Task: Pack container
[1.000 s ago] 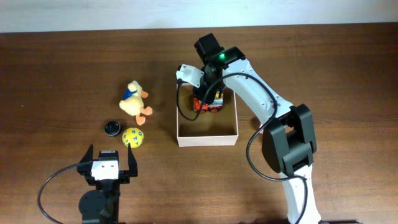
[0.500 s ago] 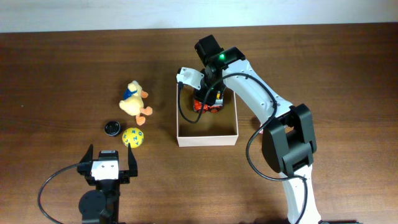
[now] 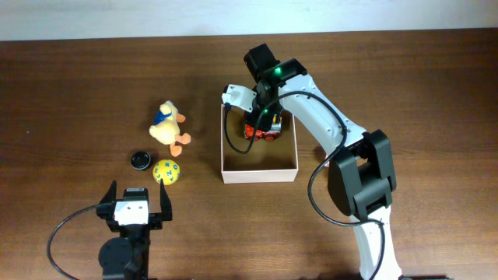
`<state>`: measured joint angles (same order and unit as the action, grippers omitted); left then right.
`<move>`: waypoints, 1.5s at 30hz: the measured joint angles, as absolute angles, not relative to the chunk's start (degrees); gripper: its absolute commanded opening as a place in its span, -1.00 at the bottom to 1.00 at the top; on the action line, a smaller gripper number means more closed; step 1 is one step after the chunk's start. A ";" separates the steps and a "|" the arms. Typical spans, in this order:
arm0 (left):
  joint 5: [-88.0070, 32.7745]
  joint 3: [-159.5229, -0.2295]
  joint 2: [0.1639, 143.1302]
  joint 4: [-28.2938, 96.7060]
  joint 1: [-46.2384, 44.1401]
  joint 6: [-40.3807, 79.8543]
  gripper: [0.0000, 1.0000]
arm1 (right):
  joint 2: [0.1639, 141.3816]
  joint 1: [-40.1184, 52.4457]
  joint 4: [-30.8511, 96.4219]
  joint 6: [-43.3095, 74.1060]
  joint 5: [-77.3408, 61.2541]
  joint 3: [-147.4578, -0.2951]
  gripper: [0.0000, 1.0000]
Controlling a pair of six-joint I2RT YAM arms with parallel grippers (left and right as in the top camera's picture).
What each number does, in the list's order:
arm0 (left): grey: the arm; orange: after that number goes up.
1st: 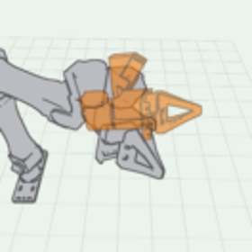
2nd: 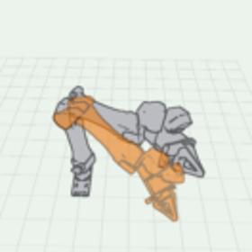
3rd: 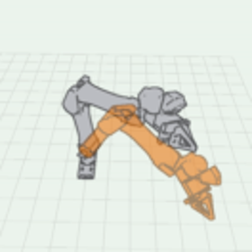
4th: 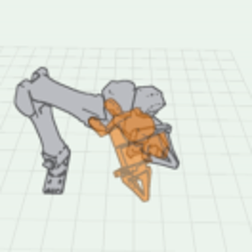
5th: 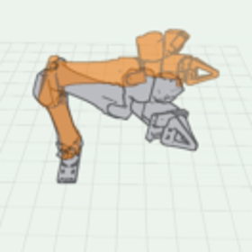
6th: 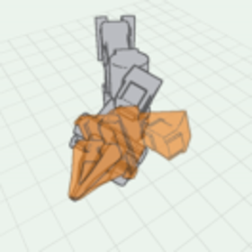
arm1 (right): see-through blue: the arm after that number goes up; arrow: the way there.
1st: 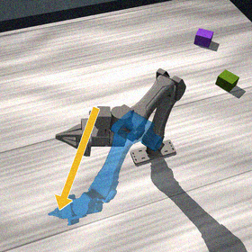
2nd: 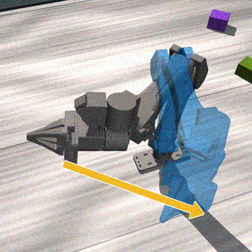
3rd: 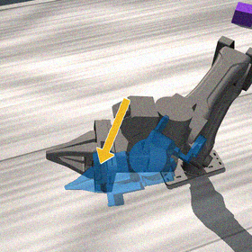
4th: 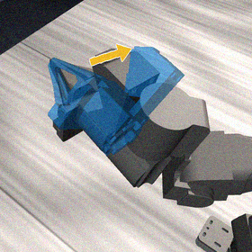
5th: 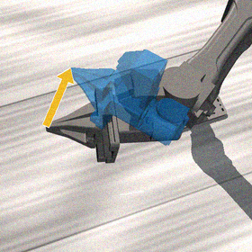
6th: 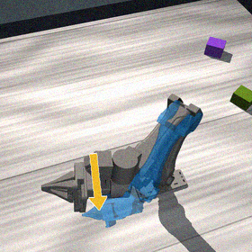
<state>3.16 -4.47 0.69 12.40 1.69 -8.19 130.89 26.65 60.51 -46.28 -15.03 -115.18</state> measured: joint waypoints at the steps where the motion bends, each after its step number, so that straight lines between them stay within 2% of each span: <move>1: 3.16 -4.47 0.69 12.40 1.69 -8.19 0.98 | 130.89 26.63 60.51 -46.28 -14.96 -115.18 -0.92; 28: 3.16 -4.47 0.69 12.40 1.69 -8.19 0.99 | 130.89 24.73 62.92 -46.50 -14.90 -115.18 -0.91; 30: 3.16 -4.47 0.69 12.40 1.69 -8.19 0.99 | 130.89 24.73 62.92 -46.48 -14.90 -115.22 -0.73; 31: 3.16 -4.47 0.69 12.40 1.69 -8.19 0.99 | 130.89 24.73 63.00 -46.46 -14.90 -115.33 -0.57; 37: 3.16 -4.47 0.69 12.40 1.69 -8.19 0.98 | 131.17 24.97 63.59 -46.57 -14.48 -118.50 -0.17; 40: 3.16 -4.47 0.69 12.38 1.69 -8.19 0.99 | 131.35 25.26 63.86 -46.04 -14.39 -122.21 -0.06; 44: 3.16 -4.47 0.69 12.43 1.69 -8.19 0.99 | 131.37 25.93 65.34 -42.26 -14.44 -128.57 -0.05; 45: 3.16 -4.47 0.69 12.40 1.69 -8.19 0.98 | 131.37 25.96 66.26 -41.17 -14.44 -130.17 0.03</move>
<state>3.16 -4.47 0.69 12.40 1.69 -8.19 131.37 25.96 66.26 -41.17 -14.44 -130.17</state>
